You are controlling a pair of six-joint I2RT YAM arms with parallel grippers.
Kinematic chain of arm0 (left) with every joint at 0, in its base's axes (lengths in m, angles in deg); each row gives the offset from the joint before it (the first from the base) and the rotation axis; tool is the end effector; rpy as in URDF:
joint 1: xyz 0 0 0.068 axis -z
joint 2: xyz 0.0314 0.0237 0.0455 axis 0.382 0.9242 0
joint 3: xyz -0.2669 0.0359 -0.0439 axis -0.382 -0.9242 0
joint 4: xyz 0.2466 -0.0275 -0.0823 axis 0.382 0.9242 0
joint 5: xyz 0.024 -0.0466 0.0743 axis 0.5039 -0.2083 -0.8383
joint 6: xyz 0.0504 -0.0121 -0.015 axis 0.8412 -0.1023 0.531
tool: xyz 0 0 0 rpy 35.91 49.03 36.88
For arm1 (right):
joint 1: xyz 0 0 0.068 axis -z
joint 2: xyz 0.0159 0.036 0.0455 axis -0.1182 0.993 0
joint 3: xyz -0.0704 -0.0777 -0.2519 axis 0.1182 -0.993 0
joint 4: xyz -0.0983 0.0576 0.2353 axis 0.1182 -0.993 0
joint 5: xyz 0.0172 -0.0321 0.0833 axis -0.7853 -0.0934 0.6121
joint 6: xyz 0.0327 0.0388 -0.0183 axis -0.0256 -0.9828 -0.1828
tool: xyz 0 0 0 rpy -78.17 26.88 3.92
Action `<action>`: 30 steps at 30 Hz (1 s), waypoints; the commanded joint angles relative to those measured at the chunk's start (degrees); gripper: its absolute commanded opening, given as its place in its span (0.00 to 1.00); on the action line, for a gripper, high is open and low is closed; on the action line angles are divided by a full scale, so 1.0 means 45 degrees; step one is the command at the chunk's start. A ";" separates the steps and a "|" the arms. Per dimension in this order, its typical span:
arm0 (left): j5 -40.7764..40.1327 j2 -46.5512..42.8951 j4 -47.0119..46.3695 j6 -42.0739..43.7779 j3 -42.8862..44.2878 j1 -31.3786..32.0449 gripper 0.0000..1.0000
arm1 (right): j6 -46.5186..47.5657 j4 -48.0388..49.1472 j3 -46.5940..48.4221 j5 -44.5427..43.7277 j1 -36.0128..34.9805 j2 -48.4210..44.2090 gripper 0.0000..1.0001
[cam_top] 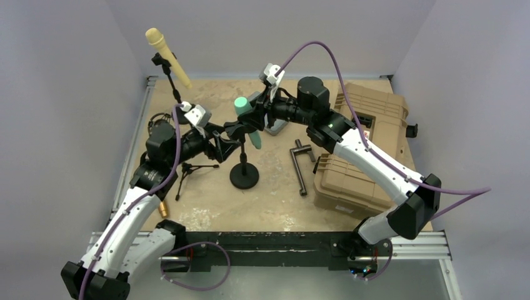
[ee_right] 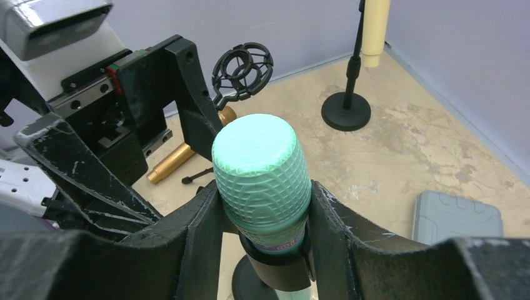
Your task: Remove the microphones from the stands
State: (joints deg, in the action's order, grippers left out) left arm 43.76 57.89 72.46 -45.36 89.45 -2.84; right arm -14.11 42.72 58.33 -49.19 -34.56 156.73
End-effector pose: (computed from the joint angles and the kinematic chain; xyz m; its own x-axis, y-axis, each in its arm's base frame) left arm 0.1769 -0.0824 0.3510 -0.2593 -0.0657 -0.9636 0.7306 0.6392 -0.2402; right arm 0.2479 0.2400 0.4253 -0.0932 -0.0205 -0.9954 -0.9280 0.3639 0.0794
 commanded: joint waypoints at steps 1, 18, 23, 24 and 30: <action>0.0229 -0.0398 -0.1245 -0.0369 -0.0401 -0.0111 0.74 | -0.0079 0.1266 0.0459 -0.0210 0.0028 -0.0734 0.00; 0.0444 0.1069 -0.2311 -0.0491 -0.0034 -0.0431 0.13 | -0.0116 0.1414 0.0413 0.0083 0.0037 -0.0680 0.00; 0.0322 0.0914 -0.1543 -0.0245 -0.0061 -0.0433 0.00 | -0.0262 0.1565 0.0530 0.0083 0.0037 -0.0540 0.00; 0.0293 0.0847 -0.1498 -0.0202 -0.0127 -0.0433 0.00 | -0.0297 0.1602 0.0538 0.0046 0.0041 -0.0555 0.00; -0.0048 0.0482 -0.0429 0.0106 -0.0362 -0.0433 0.00 | -0.0749 0.2206 0.0838 -0.0463 0.0027 -0.0874 0.00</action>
State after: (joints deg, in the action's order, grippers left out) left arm 44.35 60.90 65.99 -46.76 87.81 -4.35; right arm -15.05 43.11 58.33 -50.20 -34.43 156.69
